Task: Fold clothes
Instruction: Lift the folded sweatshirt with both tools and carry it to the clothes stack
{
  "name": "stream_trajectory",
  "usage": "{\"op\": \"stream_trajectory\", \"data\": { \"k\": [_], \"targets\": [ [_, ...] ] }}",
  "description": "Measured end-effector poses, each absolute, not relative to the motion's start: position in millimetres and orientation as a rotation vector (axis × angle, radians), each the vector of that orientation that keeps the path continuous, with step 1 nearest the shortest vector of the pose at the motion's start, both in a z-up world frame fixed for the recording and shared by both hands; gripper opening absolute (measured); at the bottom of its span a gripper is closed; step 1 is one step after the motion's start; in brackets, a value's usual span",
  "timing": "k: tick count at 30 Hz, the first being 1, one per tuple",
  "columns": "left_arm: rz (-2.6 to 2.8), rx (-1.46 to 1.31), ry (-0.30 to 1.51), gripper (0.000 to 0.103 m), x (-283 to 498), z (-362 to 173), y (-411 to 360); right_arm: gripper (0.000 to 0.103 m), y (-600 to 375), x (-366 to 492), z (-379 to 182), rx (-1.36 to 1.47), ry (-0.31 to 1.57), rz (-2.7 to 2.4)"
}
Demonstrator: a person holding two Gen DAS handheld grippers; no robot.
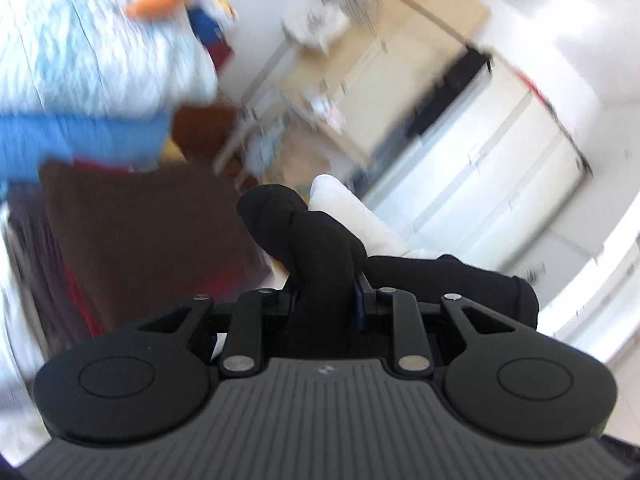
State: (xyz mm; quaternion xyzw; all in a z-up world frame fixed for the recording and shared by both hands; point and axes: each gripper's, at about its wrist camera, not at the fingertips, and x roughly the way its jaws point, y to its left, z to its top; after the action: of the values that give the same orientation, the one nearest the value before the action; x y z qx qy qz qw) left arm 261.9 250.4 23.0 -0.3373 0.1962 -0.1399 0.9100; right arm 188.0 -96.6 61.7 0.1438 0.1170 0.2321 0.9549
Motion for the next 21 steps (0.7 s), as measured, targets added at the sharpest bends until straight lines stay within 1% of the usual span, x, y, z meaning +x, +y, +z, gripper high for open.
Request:
{"op": "stream_trajectory", "data": {
  "k": [3,5,7,9,14,16,17,19,21],
  "targets": [
    [-0.248,-0.758,0.308,0.024,282.7,22.6,281.7,0.035,-64.2,227.6,84.0,0.117,0.145,0.534],
    [-0.207,-0.811,0.23,0.024,281.0,0.3,296.1,0.035,-43.1,234.9,84.5,0.044,0.086,0.572],
    [-0.179,-0.877,0.181,0.024,280.9,-23.1,310.4,0.035,-27.7,241.5,77.7,0.03,0.079,0.601],
    [-0.165,-0.895,0.176,0.024,293.0,-40.4,322.6,0.035,-15.7,253.5,68.5,-0.015,0.072,0.613],
    [-0.133,-0.932,0.183,0.024,315.4,-72.6,340.2,0.035,-2.3,319.1,66.9,-0.003,0.161,0.656],
    [-0.101,-0.896,0.219,0.023,323.0,-76.7,339.6,0.035,6.5,342.6,68.7,-0.026,0.184,0.674],
    [-0.082,-0.873,0.243,0.026,326.3,-80.9,335.7,0.035,15.3,359.2,68.5,-0.042,0.203,0.688],
    [-0.046,-0.827,0.29,0.027,332.8,-89.4,327.9,0.034,26.1,386.4,67.1,-0.082,0.241,0.715],
    [-0.014,-0.786,0.33,0.027,338.7,-97.1,321.0,0.034,37.8,404.9,55.4,-0.111,0.275,0.718]
  ]
}}
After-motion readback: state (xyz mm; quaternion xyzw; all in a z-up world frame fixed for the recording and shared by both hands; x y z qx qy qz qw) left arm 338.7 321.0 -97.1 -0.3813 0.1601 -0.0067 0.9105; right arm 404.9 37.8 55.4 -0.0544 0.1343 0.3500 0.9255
